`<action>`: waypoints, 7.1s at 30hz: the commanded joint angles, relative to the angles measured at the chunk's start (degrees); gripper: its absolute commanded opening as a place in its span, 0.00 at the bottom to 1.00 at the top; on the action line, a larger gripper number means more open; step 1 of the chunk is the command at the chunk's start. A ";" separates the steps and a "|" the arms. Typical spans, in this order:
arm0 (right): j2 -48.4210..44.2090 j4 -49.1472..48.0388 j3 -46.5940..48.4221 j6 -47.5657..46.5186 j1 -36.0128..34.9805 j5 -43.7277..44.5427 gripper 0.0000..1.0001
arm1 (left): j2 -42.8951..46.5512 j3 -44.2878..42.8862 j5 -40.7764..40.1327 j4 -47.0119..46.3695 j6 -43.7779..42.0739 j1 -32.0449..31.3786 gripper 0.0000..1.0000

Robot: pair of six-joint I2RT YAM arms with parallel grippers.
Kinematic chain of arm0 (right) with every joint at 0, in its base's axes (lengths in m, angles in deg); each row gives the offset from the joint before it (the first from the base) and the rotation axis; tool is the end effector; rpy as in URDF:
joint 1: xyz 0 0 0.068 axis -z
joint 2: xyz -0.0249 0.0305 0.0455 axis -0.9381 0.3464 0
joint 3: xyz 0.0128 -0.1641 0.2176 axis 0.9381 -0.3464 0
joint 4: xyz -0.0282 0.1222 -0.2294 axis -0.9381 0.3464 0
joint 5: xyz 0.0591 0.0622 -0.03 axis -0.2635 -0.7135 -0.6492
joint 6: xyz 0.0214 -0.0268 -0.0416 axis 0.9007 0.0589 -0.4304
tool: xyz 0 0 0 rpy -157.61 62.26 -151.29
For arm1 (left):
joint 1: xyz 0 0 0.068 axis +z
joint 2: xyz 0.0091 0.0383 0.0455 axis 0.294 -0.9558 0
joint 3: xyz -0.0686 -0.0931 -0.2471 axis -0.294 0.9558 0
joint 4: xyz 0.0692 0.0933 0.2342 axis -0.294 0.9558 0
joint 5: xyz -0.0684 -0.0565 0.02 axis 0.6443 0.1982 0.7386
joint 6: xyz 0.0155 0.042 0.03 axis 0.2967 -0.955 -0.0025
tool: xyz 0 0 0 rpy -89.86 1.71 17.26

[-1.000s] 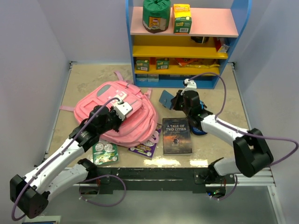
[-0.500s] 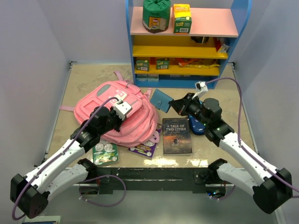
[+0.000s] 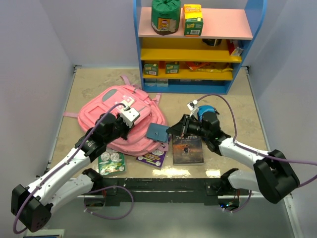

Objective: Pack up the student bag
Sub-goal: Place the personal item in the student bag, then zip the student bag at the center of the board.

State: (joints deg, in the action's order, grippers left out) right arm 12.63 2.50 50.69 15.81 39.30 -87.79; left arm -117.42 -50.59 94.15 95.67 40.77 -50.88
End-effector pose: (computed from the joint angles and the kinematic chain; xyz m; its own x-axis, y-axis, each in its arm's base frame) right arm 0.2031 0.1413 0.2174 -0.7930 0.2687 -0.5468 -0.4241 0.4009 0.8121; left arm 0.1605 -0.1106 0.2699 -0.2549 0.3490 -0.9018 0.6570 0.7468 0.1033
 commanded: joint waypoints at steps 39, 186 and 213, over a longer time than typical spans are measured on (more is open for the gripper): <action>32.49 -32.15 13.77 3.19 0.29 -6.34 0.00 | 2.24 -1.52 14.89 -1.88 -3.83 0.56 0.00; 17.90 9.08 19.14 -31.00 -24.68 49.31 0.00 | 4.70 -0.81 38.26 19.82 -42.42 8.56 0.00; 27.34 4.69 33.21 -38.39 -12.28 57.03 0.00 | 4.96 -6.18 46.98 32.69 -56.43 7.76 0.00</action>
State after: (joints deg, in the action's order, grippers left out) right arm 47.45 15.17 86.29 -23.56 23.28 -47.29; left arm -113.77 -54.61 130.28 127.58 -20.23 -41.87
